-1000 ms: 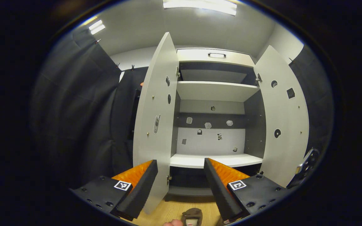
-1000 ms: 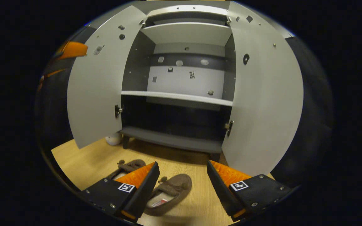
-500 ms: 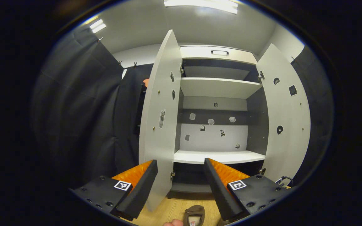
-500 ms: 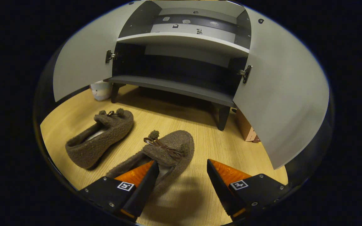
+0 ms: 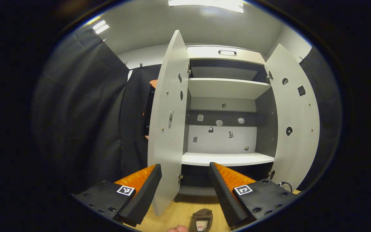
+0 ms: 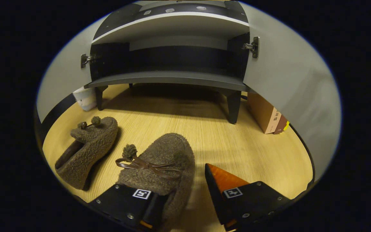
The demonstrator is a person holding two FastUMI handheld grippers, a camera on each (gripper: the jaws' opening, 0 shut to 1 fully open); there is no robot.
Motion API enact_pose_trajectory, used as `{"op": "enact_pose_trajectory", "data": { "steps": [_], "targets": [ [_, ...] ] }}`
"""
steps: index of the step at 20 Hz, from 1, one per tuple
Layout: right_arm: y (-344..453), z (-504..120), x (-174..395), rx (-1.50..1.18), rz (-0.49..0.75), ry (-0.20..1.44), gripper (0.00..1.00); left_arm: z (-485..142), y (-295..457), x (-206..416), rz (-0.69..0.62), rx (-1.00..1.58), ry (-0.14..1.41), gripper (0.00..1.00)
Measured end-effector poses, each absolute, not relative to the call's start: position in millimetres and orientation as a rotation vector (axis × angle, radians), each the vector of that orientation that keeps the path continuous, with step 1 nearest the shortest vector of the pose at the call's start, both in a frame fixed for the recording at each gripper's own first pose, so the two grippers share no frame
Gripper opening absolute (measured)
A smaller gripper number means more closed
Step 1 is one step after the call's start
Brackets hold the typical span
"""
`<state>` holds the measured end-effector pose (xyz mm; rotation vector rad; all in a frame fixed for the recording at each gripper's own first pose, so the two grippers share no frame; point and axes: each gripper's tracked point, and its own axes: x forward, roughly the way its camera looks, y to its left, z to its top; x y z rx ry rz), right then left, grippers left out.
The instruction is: Grab one shoe with the right hand and put it into the shoe cabinet, grab the other shoe with the left hand and put it into the shoe cabinet; then close the right door with the right hand and the left door with the left hand.
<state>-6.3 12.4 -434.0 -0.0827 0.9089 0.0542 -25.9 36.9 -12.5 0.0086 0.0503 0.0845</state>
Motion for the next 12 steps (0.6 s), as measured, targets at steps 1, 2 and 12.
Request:
{"op": "enact_pose_trajectory", "data": {
  "steps": [1,2,12],
  "targets": [
    [12.9,-434.7,-4.2,-0.094,0.059,0.903,0.51,-14.7,36.0,-25.3,0.083,0.007,0.055,0.96],
    [8.9,-433.0,-2.0,-0.114,0.056,0.888,0.42,-16.5,35.7,-23.9,0.082,0.004,0.062,0.96],
    [25.0,-306.8,2.3,-0.092,0.088,0.672,0.12,-31.0,24.2,-20.5,0.052,-0.001,0.074,0.96]
  ]
}}
